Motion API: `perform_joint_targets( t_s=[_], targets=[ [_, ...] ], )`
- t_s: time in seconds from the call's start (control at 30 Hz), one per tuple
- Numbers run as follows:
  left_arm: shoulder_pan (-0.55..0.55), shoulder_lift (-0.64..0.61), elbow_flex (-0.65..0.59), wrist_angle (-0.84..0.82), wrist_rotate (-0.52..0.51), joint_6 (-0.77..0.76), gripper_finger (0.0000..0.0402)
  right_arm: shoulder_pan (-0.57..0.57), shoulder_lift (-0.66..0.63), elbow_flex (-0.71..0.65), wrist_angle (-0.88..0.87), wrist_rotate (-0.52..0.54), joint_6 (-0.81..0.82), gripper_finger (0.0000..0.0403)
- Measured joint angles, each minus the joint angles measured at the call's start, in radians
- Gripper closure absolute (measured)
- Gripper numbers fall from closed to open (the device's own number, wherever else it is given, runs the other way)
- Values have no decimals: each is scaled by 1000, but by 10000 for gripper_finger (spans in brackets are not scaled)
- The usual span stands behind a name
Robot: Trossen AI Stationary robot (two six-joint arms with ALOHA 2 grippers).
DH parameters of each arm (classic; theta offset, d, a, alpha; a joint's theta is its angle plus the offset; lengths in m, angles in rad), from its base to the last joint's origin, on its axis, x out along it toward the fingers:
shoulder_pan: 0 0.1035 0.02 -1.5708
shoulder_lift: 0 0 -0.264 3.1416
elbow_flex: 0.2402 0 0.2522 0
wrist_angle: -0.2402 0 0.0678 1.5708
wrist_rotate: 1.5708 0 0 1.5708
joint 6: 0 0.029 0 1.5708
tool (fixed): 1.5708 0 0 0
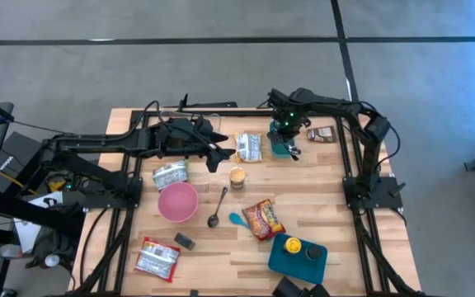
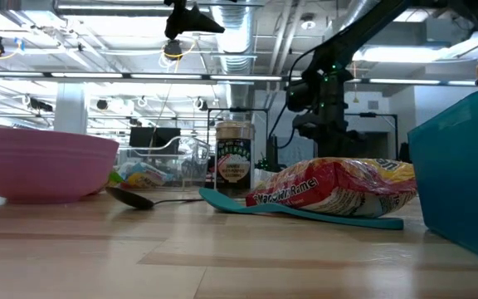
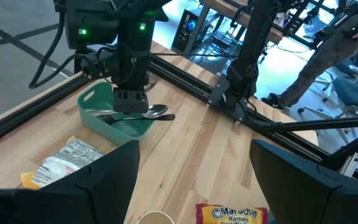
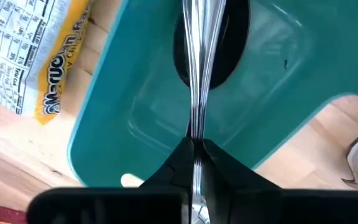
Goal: Pick & Place Food Item
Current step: Put the silver spoon into the green bin, then put the red noodle pack into the transparent bin
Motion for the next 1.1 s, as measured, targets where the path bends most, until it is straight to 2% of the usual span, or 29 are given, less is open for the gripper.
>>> perform_joint_targets(
  t_s=[0.17,0.57,1.1],
  targets=[
    [0,0,0,0,0,0,101,-2,-5,0,0,0,0,387],
    [0,0,0,0,1,0,101,-1,-5,0,1,0,0,342],
    [0,0,0,0,1,0,101,-1,-27,-1,0,1,0,337]
  ],
)
